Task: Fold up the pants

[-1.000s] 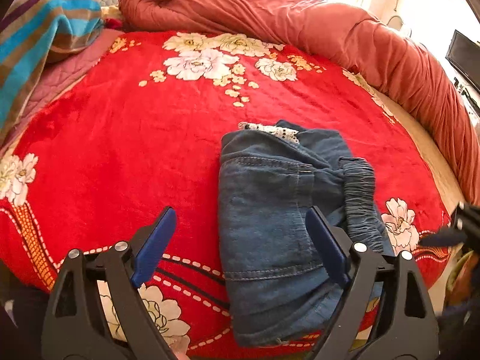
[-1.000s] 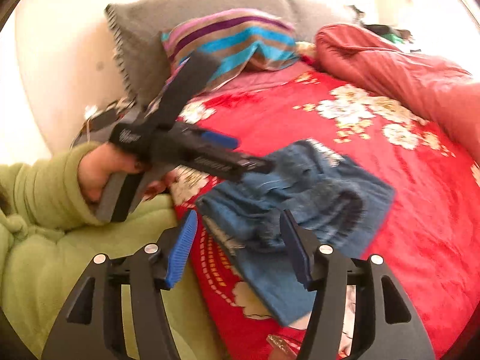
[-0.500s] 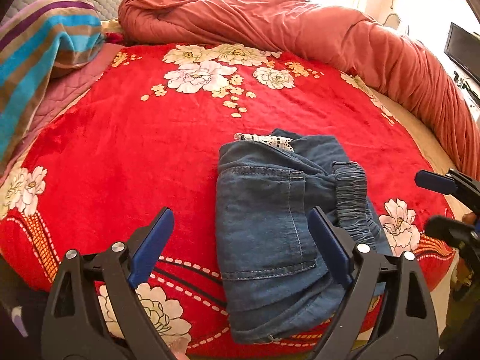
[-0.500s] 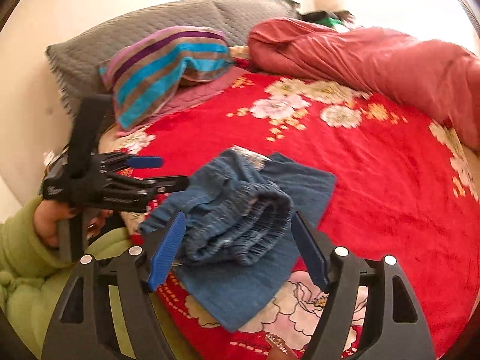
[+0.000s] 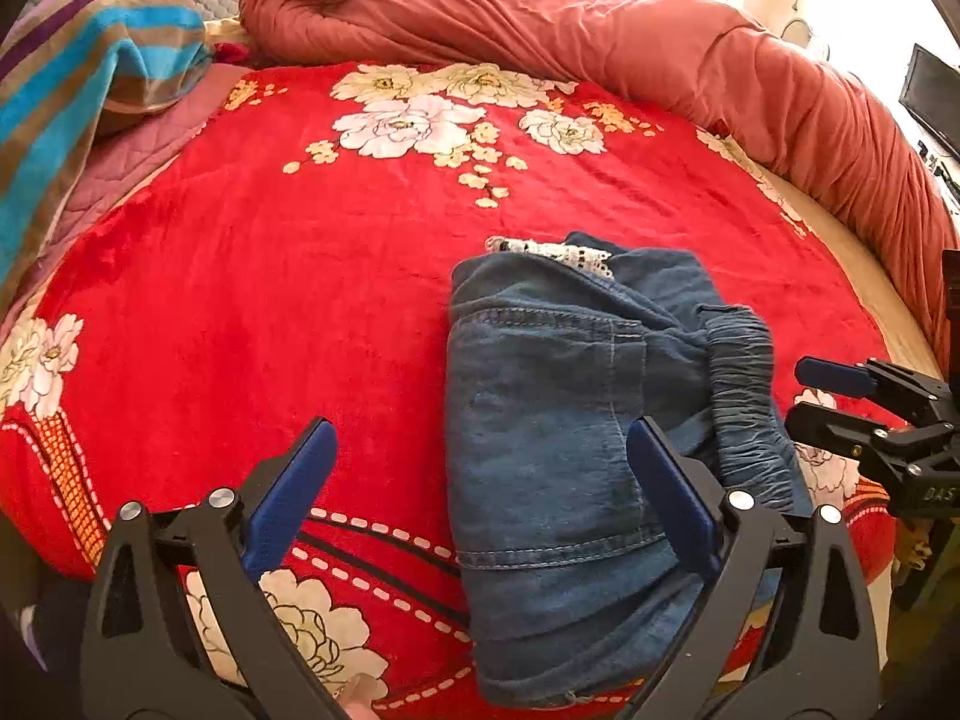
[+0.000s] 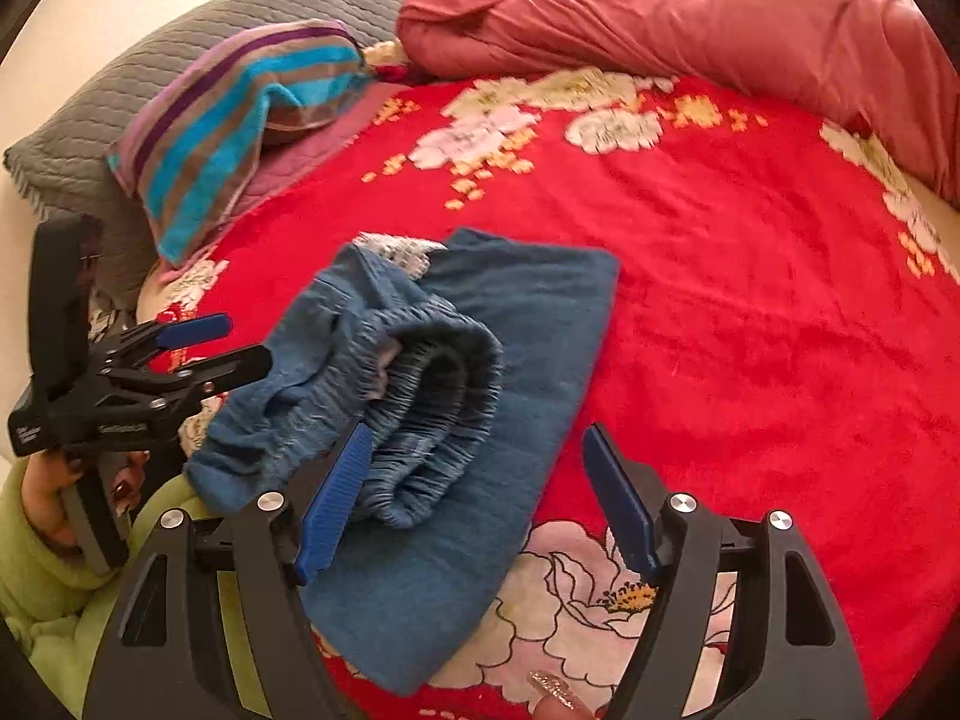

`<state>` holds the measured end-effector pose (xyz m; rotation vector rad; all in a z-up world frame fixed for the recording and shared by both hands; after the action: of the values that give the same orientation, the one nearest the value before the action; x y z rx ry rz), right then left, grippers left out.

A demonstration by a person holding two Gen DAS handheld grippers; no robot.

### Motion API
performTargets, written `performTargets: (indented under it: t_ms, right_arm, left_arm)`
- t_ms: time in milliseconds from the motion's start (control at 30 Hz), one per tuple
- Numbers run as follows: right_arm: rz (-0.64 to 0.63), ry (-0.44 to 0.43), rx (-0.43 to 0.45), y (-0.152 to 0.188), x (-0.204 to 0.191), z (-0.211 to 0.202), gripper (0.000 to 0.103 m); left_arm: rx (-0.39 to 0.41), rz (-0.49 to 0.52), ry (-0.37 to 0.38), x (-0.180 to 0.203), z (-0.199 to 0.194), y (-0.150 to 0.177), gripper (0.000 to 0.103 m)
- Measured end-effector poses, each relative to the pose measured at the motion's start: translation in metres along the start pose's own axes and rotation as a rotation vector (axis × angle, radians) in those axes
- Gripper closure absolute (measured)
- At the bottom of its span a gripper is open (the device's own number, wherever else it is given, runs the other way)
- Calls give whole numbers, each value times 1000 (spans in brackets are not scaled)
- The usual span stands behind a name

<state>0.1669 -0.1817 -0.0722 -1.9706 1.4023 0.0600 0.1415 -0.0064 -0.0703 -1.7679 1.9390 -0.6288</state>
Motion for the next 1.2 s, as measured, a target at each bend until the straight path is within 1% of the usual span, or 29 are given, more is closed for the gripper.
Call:
performTargets:
  t_ms: [133,267,333,533,600,667,700,733,767,800,833,900,933,967,1067,1200]
  right_arm:
    - [36,1,-37,3,6,14,31]
    - [91,-24,-77,7,12,27,31]
    - [110,-38,-84,7,13,30,28]
    - [112,-50,-86,3,12,37,27]
    - [120,-59,-84,1,13,40,27]
    - [111,-65,-82,-1,12,44,27]
    - [102,-65,-79,-1,11,44,28]
    - [92,-70,-75,-2,10,46,33]
    - [82,-82,-75,-3,7,48,36]
    - [78,-103,-78,-3,4,49,47]
    - [77,-121,-76,-4,2,50,60]
    - [65,-140,-61,-7,-4,47,75]
    - [48,-141,-42,-10,-7,43,76]
    - [38,-143,-31,-12,-9,41,78]
    - [14,-154,-1,-20,-16,32,80]
    - [-22,-155,26,-33,-25,28,80]
  left_arm:
    - [-18,-3,8,-2,9,3,12]
    - [-35,-10,19,-4,18,6,12]
    - [-44,-18,33,-4,23,7,12]
    - [-57,-53,83,-3,34,8,12]
    - [-63,-61,107,0,38,7,14]
    - [-64,-63,124,4,40,5,19]
    - [-65,-63,134,5,41,4,21]
    - [-63,-65,153,8,42,3,26]
    - [-65,-69,182,12,43,2,34]
    - [-65,-78,226,18,44,0,39]
    - [-67,-84,247,21,44,0,43]
    - [-68,-70,246,27,45,-1,52]
    - [-63,-68,245,28,43,-3,58]
    - [-55,-66,240,30,40,-5,60]
    - [-34,-45,225,32,33,-13,62]
    - [-9,-44,207,29,27,-26,63]
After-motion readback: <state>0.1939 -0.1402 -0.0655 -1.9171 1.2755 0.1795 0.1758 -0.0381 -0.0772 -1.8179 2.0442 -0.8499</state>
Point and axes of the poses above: each gripper's, at about its wrist camera, not at the fingertips, and z roughly the way its jaws point, x to its right, y to its underside, the point moved 10 cm from there along z, roughly the way its jaws point, and after that the axes turned 10 degrees about z, right-handed, at the moved point
